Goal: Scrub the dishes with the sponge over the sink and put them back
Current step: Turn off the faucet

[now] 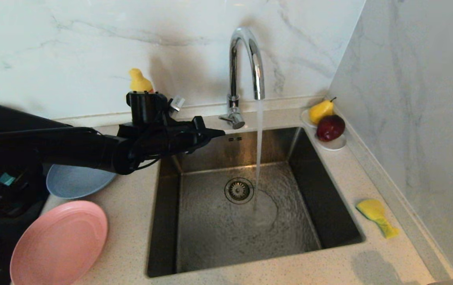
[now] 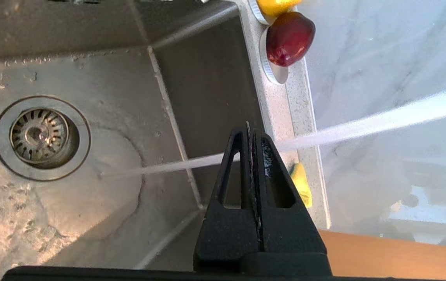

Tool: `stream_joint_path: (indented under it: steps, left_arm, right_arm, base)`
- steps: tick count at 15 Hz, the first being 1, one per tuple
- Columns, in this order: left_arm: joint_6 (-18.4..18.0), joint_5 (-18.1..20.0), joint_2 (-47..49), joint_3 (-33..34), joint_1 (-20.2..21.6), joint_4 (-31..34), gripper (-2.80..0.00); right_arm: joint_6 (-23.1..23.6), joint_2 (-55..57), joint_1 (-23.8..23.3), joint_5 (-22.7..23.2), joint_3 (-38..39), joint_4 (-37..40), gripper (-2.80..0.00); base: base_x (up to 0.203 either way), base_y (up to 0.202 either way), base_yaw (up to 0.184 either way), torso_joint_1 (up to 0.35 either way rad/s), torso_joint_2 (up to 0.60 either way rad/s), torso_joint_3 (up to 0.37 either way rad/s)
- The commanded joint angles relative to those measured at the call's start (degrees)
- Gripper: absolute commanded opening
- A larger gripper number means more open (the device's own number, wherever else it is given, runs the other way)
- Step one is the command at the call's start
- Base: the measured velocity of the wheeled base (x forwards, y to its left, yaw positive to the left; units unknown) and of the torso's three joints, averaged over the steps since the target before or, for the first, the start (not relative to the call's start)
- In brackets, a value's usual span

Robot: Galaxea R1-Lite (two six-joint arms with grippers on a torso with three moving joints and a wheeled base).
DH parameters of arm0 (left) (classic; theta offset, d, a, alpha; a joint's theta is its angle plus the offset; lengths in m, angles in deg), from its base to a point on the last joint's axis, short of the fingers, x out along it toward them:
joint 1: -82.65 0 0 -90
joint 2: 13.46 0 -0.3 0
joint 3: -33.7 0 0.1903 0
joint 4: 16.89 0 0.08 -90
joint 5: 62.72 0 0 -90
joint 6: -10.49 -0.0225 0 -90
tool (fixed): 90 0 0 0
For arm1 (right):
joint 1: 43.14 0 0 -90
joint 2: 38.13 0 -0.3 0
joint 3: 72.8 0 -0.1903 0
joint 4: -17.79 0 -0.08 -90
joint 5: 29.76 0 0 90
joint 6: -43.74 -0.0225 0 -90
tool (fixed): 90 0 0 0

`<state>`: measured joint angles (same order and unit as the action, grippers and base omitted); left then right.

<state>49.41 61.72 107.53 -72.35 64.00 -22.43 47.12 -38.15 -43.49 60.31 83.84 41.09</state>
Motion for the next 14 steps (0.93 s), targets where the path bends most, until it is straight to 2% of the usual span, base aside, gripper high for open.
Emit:
stream_joint_path:
  steps: [1, 9, 11, 14]
  left_arm:
    - [0.8, 0.2, 1.3, -1.7, 0.0, -0.2, -2.8]
    - [2.7, -0.3, 5.9, -7.7, 0.6, -0.9, -2.8]
    - [5.1, -0.4, 7.1, -11.3, 0.6, -0.9, -2.8]
    - [5.8, -0.8, 8.2, -13.1, 0.8, -0.9, -2.8]
  right_arm:
    - [0.0, 0.1, 0.0, 0.0, 0.0, 0.0, -2.8]
    - [0.0, 0.1, 0.0, 0.0, 0.0, 0.0, -2.8]
    - [0.0, 0.1, 0.0, 0.0, 0.0, 0.0, -2.8]
    - [0.0, 0.1, 0.0, 0.0, 0.0, 0.0, -2.8]
  base:
    - [0.0, 0.0, 0.0, 0.0, 0.0, 0.0]
    - [0.0, 0.0, 0.0, 0.0, 0.0, 0.0]
    - [0.0, 0.0, 0.0, 0.0, 0.0, 0.0]
    - [0.0, 0.0, 0.0, 0.0, 0.0, 0.0]
